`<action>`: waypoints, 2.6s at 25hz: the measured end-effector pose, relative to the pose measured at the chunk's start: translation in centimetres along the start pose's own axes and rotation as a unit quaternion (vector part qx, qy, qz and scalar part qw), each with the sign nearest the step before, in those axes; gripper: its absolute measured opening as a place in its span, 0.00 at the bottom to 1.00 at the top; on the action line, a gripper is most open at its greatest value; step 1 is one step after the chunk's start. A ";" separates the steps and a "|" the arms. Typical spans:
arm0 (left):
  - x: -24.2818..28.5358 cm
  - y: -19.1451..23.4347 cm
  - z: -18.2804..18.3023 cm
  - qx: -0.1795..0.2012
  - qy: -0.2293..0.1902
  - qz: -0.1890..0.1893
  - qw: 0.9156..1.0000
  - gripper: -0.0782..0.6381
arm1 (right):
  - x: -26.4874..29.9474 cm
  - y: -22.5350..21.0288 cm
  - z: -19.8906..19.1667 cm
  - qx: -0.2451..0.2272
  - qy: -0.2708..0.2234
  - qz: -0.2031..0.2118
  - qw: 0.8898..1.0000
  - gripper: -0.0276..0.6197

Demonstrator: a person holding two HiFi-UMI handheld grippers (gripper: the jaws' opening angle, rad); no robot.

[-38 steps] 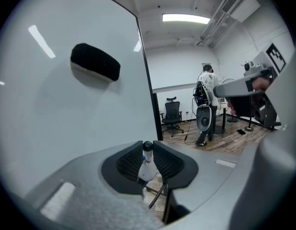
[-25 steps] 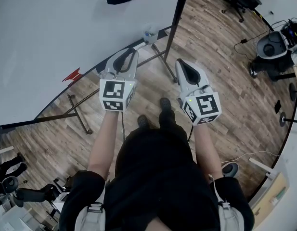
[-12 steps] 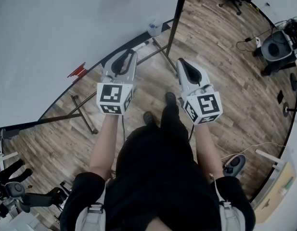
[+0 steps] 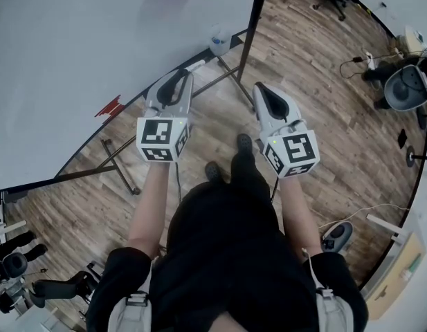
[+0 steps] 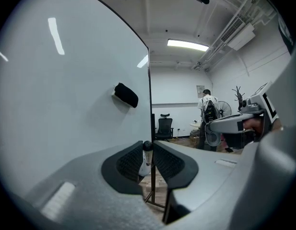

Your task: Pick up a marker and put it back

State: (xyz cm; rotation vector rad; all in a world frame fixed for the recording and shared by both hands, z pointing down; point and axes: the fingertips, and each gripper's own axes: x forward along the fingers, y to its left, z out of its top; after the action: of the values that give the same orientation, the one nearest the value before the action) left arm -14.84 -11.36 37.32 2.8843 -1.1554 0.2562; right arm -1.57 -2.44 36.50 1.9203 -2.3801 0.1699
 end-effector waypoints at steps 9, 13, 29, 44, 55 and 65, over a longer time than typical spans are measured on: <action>5.4 2.5 -0.4 -0.026 0.010 0.027 0.999 0.21 | 3.7 -4.0 1.9 -0.009 -0.009 0.012 1.000 0.05; 8.1 3.4 -1.1 -0.041 0.017 0.035 0.998 0.21 | 5.5 -6.1 2.5 -0.013 -0.009 0.017 1.000 0.05; 14.3 2.5 -4.1 -0.085 0.059 0.045 0.994 0.22 | 8.9 -11.3 2.4 -0.015 0.005 0.057 0.998 0.05; 18.0 1.1 -5.9 -0.084 0.099 0.068 0.989 0.22 | 9.9 -15.4 2.3 -0.013 0.009 0.076 0.997 0.05; 19.4 1.3 -7.7 -0.082 0.120 0.093 0.985 0.22 | 10.8 -16.9 2.0 -0.010 0.012 0.089 0.996 0.05; 19.6 0.6 -8.1 -0.077 0.128 0.080 0.985 0.27 | 10.3 -17.2 2.1 -0.012 0.013 0.089 0.996 0.05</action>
State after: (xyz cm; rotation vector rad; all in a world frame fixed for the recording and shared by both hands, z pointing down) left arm -2.43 -24.52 48.44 2.5370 -1.2948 0.5015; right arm 13.12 -16.31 36.43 1.6843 -2.5223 0.1735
